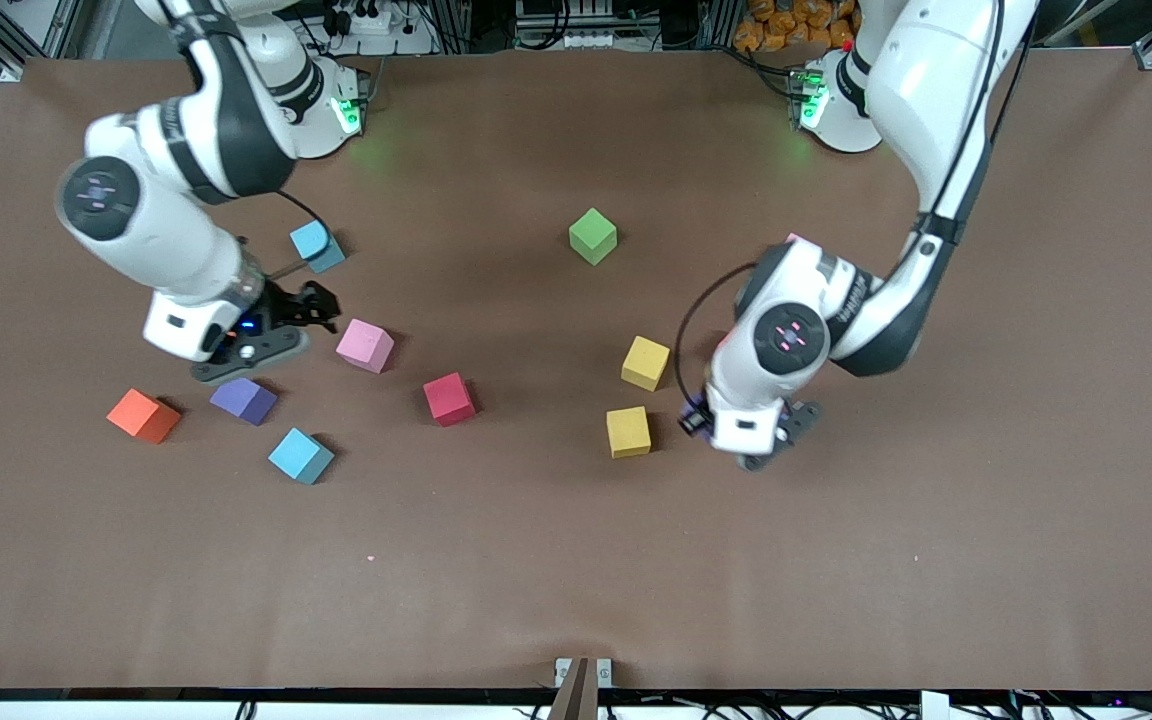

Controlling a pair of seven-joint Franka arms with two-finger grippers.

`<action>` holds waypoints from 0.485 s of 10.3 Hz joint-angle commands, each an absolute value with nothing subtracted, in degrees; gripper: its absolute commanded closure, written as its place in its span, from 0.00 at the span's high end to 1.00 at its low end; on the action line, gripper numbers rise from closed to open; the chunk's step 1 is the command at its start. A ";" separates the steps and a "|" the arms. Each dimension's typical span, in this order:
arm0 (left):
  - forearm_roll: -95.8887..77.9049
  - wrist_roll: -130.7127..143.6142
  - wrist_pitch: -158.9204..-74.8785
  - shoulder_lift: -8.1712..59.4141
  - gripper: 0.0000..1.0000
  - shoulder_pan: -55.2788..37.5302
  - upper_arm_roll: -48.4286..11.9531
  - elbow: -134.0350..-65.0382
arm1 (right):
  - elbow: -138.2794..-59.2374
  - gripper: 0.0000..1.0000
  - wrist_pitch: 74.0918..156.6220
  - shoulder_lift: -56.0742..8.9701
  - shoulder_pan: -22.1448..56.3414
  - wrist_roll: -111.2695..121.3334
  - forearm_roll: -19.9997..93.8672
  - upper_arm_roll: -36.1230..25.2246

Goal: Form number 2 with 11 blocks

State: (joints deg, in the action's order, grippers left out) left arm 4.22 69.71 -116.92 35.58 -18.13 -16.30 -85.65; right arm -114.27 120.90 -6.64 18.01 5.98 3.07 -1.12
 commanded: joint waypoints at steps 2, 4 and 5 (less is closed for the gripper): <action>4.57 72.49 -114.52 34.80 0.00 -19.33 -22.39 -88.32 | -120.32 1.00 131.56 -8.17 20.21 3.87 3.60 -1.41; 4.66 78.10 -114.96 32.54 0.00 -22.92 -23.46 -91.91 | -119.80 1.00 131.75 -8.96 19.08 5.44 3.60 -1.49; 4.66 82.49 -115.48 31.21 0.00 -25.03 -23.73 -94.20 | -119.79 1.00 131.75 -9.05 17.42 6.67 3.69 -1.49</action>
